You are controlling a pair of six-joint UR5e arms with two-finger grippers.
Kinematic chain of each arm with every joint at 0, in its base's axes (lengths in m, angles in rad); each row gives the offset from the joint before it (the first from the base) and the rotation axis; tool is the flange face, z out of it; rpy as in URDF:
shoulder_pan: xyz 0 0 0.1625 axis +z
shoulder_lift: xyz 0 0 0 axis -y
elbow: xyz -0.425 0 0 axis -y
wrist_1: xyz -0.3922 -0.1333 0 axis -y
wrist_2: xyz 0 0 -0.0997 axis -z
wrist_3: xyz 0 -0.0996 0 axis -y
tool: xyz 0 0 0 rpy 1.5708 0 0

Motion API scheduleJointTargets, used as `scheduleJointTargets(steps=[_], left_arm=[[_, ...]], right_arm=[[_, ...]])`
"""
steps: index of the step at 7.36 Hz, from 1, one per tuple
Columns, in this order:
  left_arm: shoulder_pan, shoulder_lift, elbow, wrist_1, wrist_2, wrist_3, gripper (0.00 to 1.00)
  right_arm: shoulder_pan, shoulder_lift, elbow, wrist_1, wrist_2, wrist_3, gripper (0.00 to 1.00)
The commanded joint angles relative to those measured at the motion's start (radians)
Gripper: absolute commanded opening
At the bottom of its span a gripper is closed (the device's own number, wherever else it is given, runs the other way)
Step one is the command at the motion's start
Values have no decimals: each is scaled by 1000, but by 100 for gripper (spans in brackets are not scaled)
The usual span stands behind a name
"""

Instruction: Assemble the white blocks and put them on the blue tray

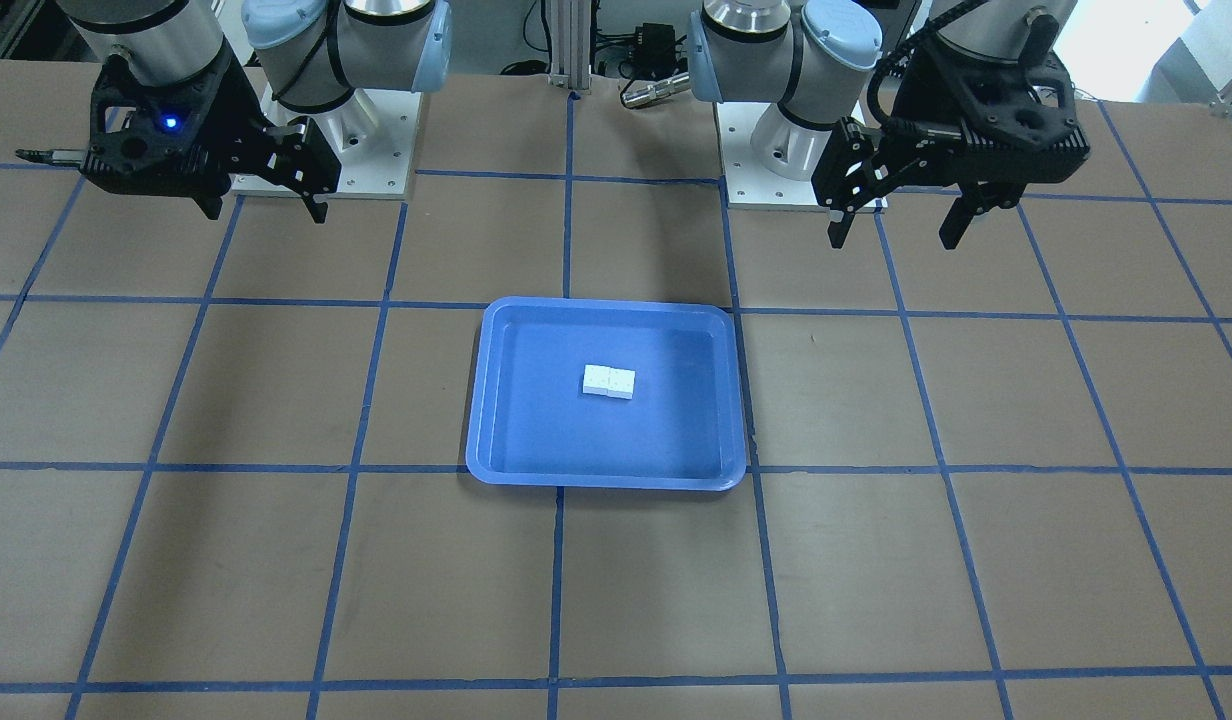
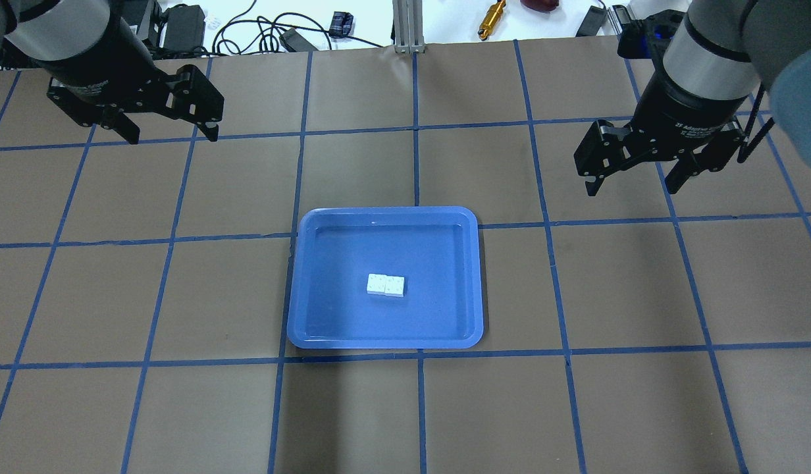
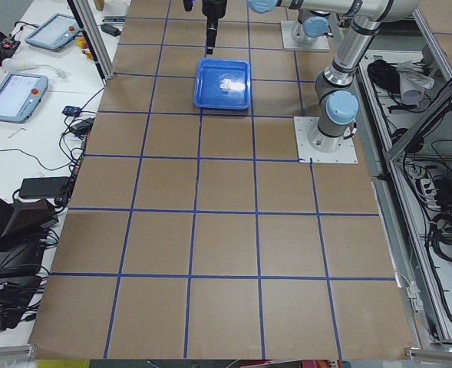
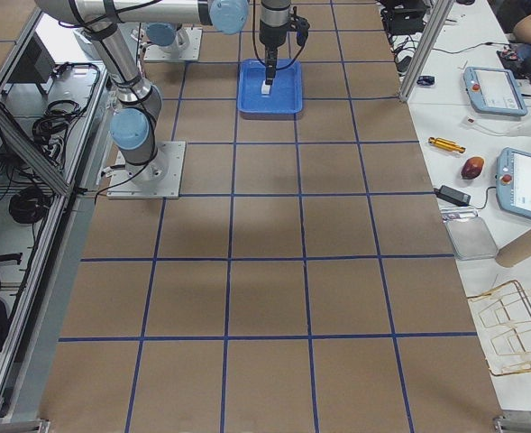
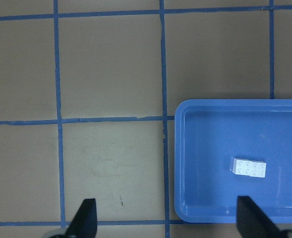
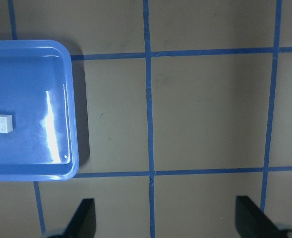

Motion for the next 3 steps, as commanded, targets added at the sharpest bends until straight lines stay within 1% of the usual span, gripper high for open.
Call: scheduleJointTargets(steps=[1,2,3], left_arm=[[2,-41,10,14,0,-1,100],[2,-46,16,19,-1,-1,100],[2,-64,54,17,-3,-1,100]], right_arm=[[0,1,0,2,-4,33,100],[0,1,-1,2,-4,33,100],[0,1,-1,2,-4,33,100]])
